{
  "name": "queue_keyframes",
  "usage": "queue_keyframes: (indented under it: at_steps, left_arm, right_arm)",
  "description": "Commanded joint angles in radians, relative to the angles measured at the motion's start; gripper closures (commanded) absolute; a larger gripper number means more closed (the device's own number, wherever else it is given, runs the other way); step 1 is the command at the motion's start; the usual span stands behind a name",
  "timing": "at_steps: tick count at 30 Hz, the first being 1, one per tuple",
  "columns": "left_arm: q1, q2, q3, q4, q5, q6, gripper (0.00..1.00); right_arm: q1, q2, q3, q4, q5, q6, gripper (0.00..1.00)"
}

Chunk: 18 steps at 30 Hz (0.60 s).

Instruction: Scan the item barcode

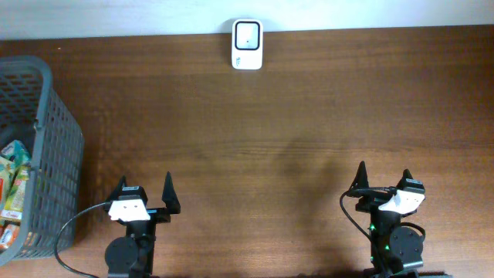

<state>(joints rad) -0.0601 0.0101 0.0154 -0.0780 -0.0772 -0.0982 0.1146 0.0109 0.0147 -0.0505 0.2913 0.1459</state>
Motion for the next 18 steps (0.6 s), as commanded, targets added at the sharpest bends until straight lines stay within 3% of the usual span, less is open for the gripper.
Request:
queue_keyframes:
  at_steps: [1, 13, 18]
  left_arm:
    - [-0.005, -0.004, -0.006, 0.002, 0.010, 0.002, 0.01]
    - [-0.003, -0.004, -0.002, 0.032, 0.011, 0.010, 0.01]
    - [-0.003, 0.114, 0.138, 0.010, 0.011, 0.010, 0.01]
  right_arm:
    - [-0.004, -0.008, -0.009, 0.002, 0.005, -0.006, 0.01]
    - [-0.004, -0.008, -0.009, 0.001, 0.005, -0.006, 0.01]
    - [-0.004, -0.008, -0.009, 0.002, 0.005, -0.006, 0.01]
